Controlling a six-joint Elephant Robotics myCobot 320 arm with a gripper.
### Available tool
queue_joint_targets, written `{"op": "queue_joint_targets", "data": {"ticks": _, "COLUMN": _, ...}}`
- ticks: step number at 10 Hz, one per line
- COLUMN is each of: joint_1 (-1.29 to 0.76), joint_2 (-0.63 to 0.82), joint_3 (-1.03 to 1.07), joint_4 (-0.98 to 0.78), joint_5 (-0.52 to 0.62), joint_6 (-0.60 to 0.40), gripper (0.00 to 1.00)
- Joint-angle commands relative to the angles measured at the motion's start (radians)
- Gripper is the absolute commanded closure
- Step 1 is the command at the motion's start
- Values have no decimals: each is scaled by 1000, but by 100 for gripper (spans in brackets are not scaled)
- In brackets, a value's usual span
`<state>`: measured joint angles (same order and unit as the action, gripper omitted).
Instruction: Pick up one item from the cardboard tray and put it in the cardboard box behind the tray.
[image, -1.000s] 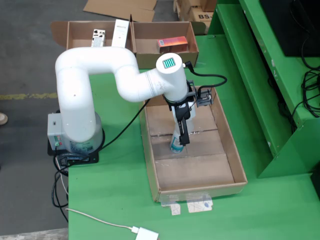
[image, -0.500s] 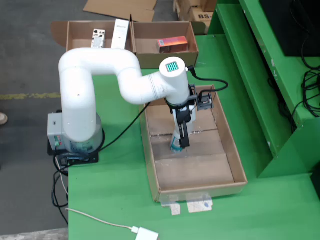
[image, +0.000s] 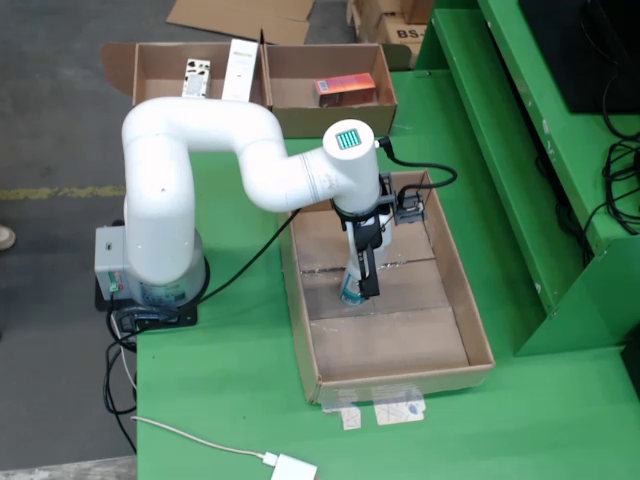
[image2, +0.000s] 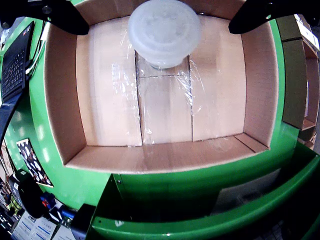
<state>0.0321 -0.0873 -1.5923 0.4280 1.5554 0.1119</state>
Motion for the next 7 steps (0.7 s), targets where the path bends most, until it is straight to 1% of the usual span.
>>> {"op": "queue_joint_targets", "data": {"ticks": 1, "joint_1": -11, "joint_2": 12, "joint_3": -12, "joint_4": 39, "joint_5": 11, "joint_6": 1, "gripper": 0}}
{"op": "queue_joint_targets", "data": {"ticks": 7, "joint_1": -8, "joint_2": 7, "joint_3": -12, "joint_4": 38, "joint_5": 5, "joint_6": 3, "gripper": 0}}
